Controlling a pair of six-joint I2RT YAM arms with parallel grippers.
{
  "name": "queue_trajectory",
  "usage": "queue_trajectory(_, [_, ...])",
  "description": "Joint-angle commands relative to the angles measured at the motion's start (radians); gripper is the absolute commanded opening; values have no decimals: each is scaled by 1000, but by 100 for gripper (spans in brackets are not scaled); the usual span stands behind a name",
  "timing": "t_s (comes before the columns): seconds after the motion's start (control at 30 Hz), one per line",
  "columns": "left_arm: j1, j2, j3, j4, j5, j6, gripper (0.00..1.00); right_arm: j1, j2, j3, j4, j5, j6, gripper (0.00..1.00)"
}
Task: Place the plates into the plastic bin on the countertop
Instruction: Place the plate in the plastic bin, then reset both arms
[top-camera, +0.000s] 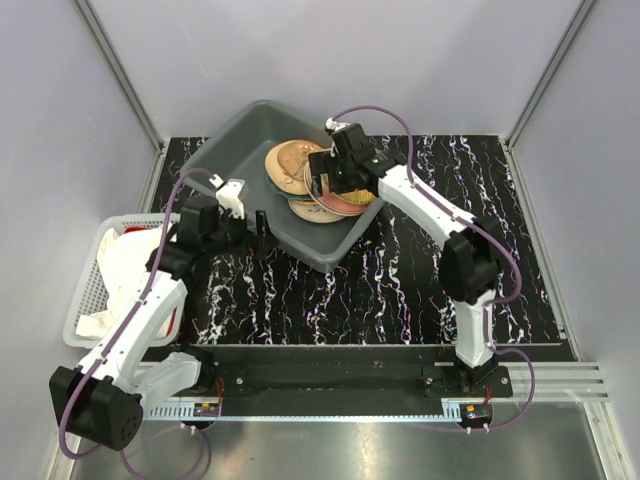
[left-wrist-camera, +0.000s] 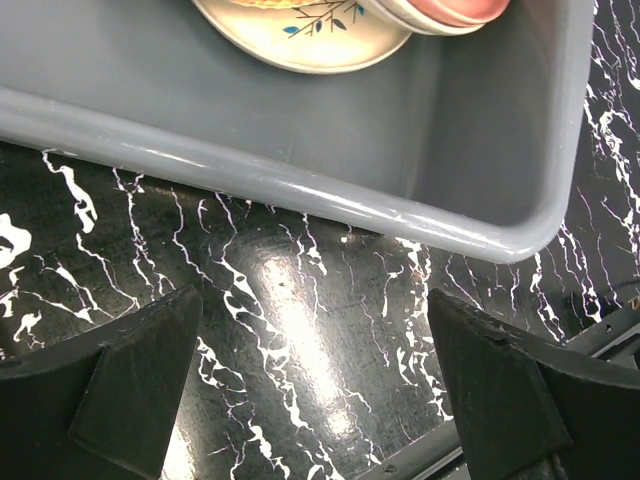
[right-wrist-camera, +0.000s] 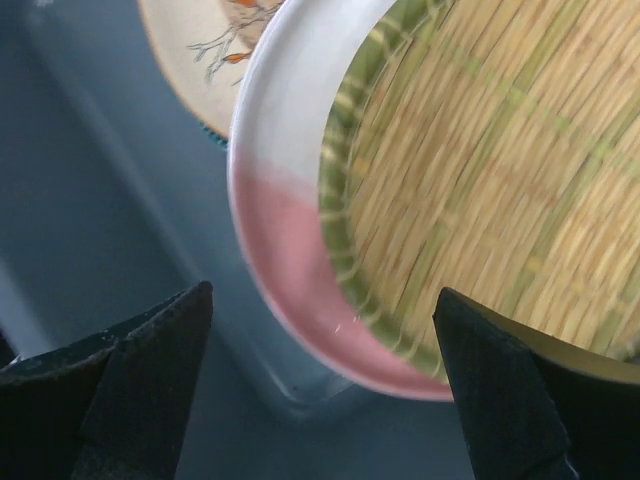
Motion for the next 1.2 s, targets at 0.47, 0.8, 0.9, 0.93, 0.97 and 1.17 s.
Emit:
queue_trajectory(0.47, [336, -96, -66, 239, 269, -128, 99, -473, -938, -939, 347, -235, 223, 100])
queue_trajectory(0.8, [325, -171, -23, 150, 166, -17, 99, -487, -1275, -1118, 244, -91, 201, 99])
queue_trajectory(0.9, [322, -185, -28, 161, 174, -10, 99, -487, -1302, -1130, 232, -74, 197, 100])
queue_trajectory(0.93, [320, -186, -29, 161, 172, -8, 99, -487, -1299, -1132, 232, -74, 197, 100])
queue_trajectory(0.97, [320, -192, -31, 161, 172, -5, 99, -487, -1296, -1132, 232, -76, 198, 100])
queue_trajectory(1.17, [313, -208, -40, 161, 158, 6, 99, -487, -1285, -1147, 232, -82, 212, 100])
